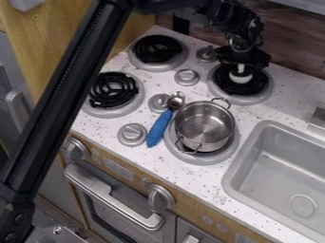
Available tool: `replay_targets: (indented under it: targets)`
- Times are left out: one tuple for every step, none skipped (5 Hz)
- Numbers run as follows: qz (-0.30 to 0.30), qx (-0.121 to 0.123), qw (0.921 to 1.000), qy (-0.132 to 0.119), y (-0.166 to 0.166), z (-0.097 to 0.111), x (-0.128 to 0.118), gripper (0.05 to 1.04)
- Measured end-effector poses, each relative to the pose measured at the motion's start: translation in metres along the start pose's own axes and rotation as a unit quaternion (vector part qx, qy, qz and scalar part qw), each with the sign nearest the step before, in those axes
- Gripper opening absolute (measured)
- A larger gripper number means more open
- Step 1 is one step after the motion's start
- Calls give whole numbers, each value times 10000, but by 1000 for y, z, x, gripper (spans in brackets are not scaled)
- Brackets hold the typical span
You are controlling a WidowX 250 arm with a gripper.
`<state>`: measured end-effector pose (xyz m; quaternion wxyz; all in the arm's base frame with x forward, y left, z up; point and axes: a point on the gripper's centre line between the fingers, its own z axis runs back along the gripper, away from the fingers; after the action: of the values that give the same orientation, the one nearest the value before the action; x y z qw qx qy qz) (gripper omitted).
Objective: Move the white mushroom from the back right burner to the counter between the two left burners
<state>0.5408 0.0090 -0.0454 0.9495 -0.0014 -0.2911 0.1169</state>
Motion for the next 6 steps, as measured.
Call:
replay_targets:
  targets:
    - [63, -39, 10000, -1, 0, -2, -3, 842]
    - [123, -74, 9999, 69, 0, -3, -8, 842]
    - [77, -180, 9997, 126, -2, 3, -11, 842]
    - [64, -176, 9998, 9, 6, 23, -6, 833]
    - [256, 93, 9993, -257, 38, 53, 9, 578]
    - [510, 487, 9975, -82, 89, 68, -2, 312]
